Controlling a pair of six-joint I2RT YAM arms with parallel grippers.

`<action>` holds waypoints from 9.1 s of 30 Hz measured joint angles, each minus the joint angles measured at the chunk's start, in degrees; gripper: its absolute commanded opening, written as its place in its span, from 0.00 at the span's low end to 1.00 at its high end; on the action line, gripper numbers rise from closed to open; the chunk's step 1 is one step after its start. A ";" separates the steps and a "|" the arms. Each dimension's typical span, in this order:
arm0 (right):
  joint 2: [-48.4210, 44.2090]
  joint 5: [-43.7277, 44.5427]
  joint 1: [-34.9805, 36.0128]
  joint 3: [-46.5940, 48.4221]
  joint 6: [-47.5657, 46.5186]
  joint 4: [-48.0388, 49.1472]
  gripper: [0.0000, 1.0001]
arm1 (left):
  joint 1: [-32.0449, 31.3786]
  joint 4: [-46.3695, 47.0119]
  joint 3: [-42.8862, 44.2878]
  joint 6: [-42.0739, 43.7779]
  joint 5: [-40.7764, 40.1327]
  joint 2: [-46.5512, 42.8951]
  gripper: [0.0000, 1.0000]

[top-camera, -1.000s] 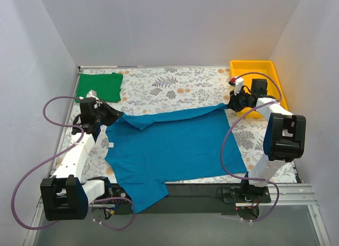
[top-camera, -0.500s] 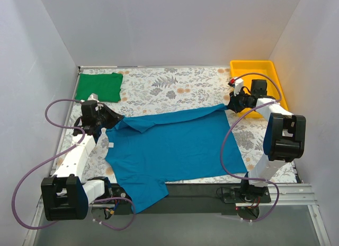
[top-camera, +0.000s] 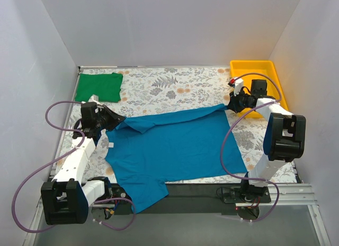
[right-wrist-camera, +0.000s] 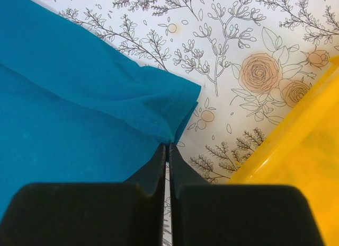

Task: Fold and stack the t-shirts
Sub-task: Fold the tshirt

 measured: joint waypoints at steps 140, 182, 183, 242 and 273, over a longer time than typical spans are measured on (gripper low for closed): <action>22.34 10.91 58.82 30.62 -7.04 -1.44 0.01 | 2.16 9.29 7.50 2.51 -2.05 25.44 0.00; 15.63 6.14 52.17 18.60 -3.34 0.28 0.01 | -4.13 1.84 -5.99 -0.74 6.19 11.72 0.00; 15.63 5.99 52.17 18.25 -3.45 0.28 0.01 | -4.66 1.66 -6.12 -0.83 6.16 11.72 0.00; 15.61 -0.02 49.05 15.61 -4.90 1.42 0.02 | -8.24 -5.01 -10.80 -4.70 -0.11 3.78 0.31; 15.61 -0.24 49.05 15.61 -4.39 1.42 0.01 | -13.57 -4.28 -13.57 -11.50 -1.27 4.90 0.07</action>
